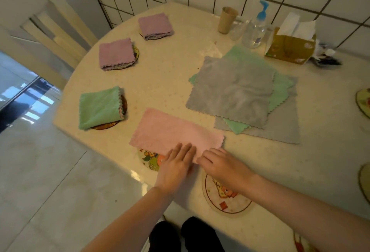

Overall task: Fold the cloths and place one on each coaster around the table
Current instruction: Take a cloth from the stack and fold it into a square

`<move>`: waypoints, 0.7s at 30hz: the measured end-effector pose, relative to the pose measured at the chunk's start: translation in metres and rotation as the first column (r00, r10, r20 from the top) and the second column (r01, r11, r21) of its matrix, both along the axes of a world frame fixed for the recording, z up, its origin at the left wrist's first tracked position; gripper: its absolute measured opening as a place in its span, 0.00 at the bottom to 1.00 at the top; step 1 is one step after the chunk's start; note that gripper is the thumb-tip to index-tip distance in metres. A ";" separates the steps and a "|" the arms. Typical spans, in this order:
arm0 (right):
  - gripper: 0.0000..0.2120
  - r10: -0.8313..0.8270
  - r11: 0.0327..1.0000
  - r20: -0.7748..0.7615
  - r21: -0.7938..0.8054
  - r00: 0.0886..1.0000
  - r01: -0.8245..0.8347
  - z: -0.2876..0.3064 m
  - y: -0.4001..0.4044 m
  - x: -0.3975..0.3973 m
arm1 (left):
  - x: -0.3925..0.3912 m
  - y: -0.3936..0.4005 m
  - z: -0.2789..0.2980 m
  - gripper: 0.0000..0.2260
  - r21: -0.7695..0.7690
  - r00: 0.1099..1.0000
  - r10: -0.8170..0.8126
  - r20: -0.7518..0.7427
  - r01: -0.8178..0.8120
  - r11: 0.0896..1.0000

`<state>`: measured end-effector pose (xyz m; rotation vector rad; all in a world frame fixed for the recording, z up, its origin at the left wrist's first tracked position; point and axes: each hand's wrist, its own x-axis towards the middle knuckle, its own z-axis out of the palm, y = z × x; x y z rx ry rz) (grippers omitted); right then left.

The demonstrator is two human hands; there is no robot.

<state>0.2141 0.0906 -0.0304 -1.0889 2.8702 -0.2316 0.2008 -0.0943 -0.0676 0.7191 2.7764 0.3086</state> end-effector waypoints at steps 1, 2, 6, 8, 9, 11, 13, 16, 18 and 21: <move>0.16 0.051 0.998 0.020 -0.041 0.998 -0.050 0.004 0.001 0.000 | -0.001 0.003 0.004 0.21 -0.001 1.000 0.016 -0.009 -0.016 1.000; 0.16 0.095 0.993 0.043 -0.068 0.995 -0.092 0.006 0.004 0.001 | -0.002 0.006 0.007 0.21 -0.017 1.000 0.021 -0.022 -0.021 1.000; 0.17 0.124 0.982 0.141 -0.160 0.982 -0.101 0.014 0.024 -0.012 | 0.004 -0.003 0.006 0.20 0.002 0.999 -0.045 -0.018 0.045 0.999; 0.32 0.084 0.996 0.073 -0.042 0.994 -0.081 0.005 0.036 -0.026 | 0.009 -0.017 0.001 0.20 0.010 0.990 -0.134 -0.037 0.134 0.991; 0.38 0.084 0.996 0.065 0.027 0.994 -0.086 0.000 0.039 -0.033 | 0.012 -0.025 0.001 0.19 0.018 0.982 -0.184 -0.041 0.185 0.983; 0.41 0.186 0.973 0.058 0.128 0.981 -0.192 -0.010 0.036 -0.042 | 0.019 -0.038 0.004 0.18 0.023 0.962 -0.269 -0.054 0.270 0.962; 0.36 0.352 0.920 0.050 0.163 0.935 -0.355 -0.021 0.030 -0.048 | 0.023 -0.051 0.005 0.19 0.040 0.955 -0.294 -0.043 0.296 0.954; 0.32 0.455 0.865 0.086 0.193 0.887 -0.462 -0.033 0.025 -0.056 | 0.028 -0.058 0.014 0.21 0.230 0.986 -0.101 0.130 0.070 0.971; 0.33 0.463 0.860 0.114 0.181 0.879 -0.477 -0.040 0.026 -0.061 | 0.025 -0.054 0.022 0.19 0.345 0.955 0.059 0.289 -0.162 0.924; 0.35 0.465 0.856 0.173 0.162 0.868 -0.490 -0.046 0.029 -0.069 | 0.016 -0.055 0.020 0.15 0.412 0.884 0.195 0.425 -0.381 0.828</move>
